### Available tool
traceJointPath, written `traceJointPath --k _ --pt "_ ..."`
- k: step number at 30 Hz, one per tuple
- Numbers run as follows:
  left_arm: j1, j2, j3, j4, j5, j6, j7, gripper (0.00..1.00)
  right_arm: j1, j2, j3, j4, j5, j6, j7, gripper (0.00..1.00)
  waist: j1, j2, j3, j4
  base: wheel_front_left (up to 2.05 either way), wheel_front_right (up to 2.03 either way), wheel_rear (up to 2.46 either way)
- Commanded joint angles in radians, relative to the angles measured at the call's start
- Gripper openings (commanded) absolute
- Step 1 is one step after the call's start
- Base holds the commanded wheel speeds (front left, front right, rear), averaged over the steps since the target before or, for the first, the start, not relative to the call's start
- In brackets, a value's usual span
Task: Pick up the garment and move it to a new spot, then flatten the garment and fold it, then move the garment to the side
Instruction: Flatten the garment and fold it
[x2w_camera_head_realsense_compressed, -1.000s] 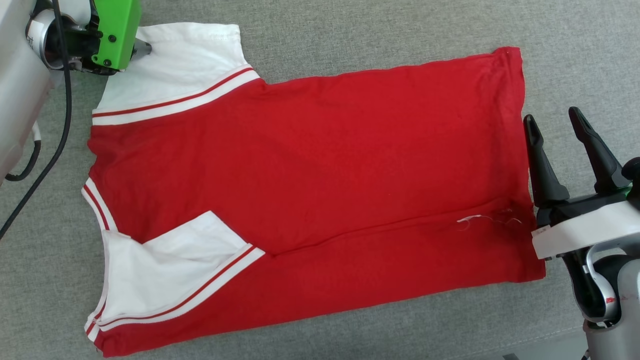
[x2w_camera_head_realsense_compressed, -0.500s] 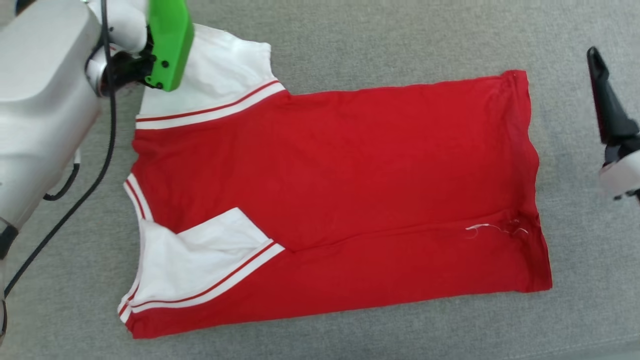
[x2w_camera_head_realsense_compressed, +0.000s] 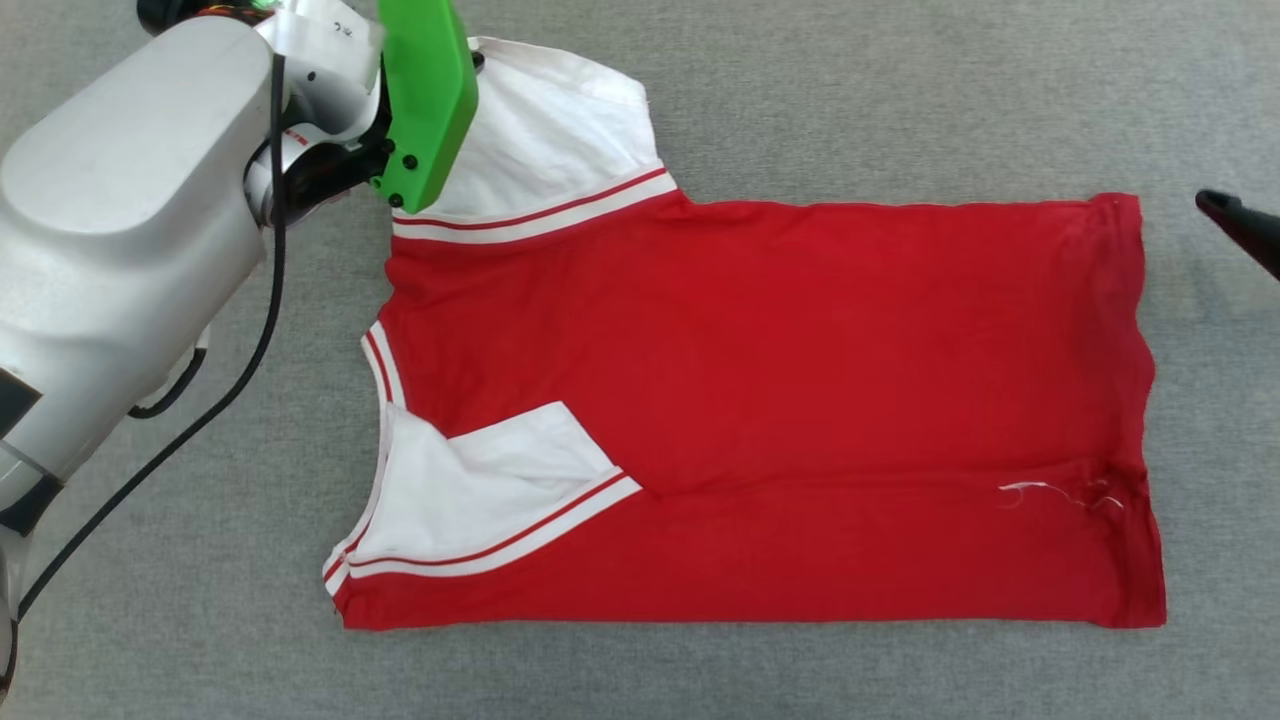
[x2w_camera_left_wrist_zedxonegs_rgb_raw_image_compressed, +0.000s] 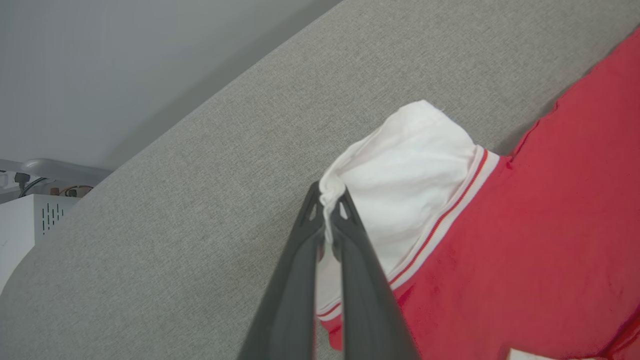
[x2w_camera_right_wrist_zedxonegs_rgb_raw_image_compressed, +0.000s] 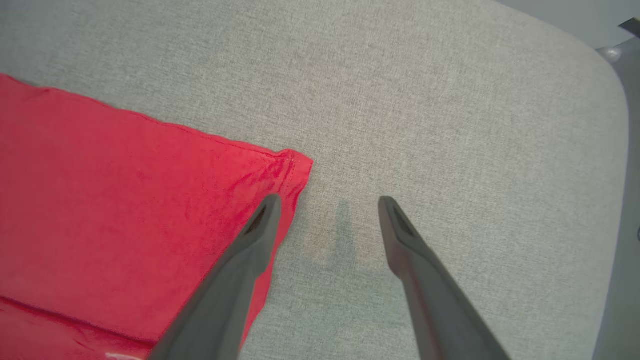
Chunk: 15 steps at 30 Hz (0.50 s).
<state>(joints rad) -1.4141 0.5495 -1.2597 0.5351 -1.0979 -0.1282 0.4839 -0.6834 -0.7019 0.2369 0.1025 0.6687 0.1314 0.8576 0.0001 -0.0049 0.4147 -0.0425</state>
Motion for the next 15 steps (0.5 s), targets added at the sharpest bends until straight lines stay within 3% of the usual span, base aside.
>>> traceJointPath --k 1,7,15 --pt "0.005 -0.008 -0.004 -0.007 0.008 -0.002 -0.01 0.0 -0.026 0.001 0.01 0.03 0.034 -0.001 0.051 1.0 -0.0001 0.0049 0.017 0.022 0.0 0.0 0.0" --pt "-0.019 -0.019 -0.01 -0.029 0.014 -0.002 -0.034 0.0 -0.098 0.024 0.032 0.127 0.058 -0.001 0.148 1.0 -0.0001 0.0049 0.055 0.052 0.0 0.0 0.0" --pt "-0.047 -0.023 -0.016 -0.043 0.016 -0.002 -0.047 0.0 -0.124 0.103 0.048 0.266 0.033 -0.001 0.119 1.0 -0.0001 0.0049 0.097 0.071 0.0 0.0 0.0"
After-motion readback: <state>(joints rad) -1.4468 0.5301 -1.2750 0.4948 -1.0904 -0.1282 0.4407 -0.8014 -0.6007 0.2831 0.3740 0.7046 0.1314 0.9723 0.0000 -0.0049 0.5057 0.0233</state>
